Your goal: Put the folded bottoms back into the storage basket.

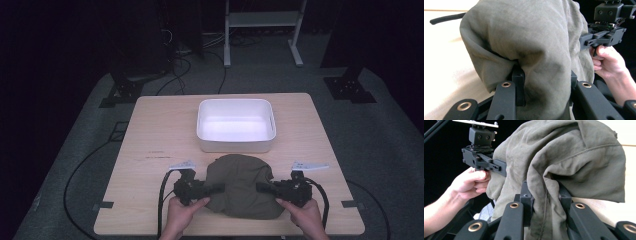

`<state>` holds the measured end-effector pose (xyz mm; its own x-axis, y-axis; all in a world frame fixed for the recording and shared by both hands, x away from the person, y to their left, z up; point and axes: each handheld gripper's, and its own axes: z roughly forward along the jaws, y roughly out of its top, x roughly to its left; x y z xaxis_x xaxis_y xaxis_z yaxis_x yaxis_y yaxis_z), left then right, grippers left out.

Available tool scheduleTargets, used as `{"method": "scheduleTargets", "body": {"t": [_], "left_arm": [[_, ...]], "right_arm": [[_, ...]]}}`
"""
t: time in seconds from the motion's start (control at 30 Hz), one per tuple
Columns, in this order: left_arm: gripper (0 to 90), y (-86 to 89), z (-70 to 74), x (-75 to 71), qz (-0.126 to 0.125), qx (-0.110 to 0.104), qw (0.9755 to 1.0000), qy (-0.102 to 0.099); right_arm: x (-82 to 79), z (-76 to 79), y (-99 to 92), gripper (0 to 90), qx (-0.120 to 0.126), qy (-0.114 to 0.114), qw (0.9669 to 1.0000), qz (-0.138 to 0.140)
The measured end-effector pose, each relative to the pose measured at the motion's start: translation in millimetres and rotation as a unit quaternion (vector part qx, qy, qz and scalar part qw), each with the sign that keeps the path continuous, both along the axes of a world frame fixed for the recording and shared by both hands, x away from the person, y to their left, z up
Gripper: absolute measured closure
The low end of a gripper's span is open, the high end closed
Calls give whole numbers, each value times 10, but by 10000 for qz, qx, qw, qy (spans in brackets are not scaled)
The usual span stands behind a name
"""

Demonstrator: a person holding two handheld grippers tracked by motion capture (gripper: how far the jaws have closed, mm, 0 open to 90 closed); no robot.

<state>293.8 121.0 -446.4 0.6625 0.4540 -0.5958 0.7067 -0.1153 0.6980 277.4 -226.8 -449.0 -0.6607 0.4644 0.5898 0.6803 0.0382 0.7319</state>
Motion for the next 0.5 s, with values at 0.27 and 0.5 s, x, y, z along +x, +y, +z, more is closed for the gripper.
{"method": "scheduleTargets", "body": {"t": [0.27, 0.5], "left_arm": [[653, 37, 165, 49, -44, -41, 9999, -137], [653, 62, 292, 127, -46, -55, 9998, -162]], "right_arm": [[69, 206, 23, 734, 9, -110, 9999, 59], [132, 329, 49, 734, -8, -223, 9997, 41]]}}
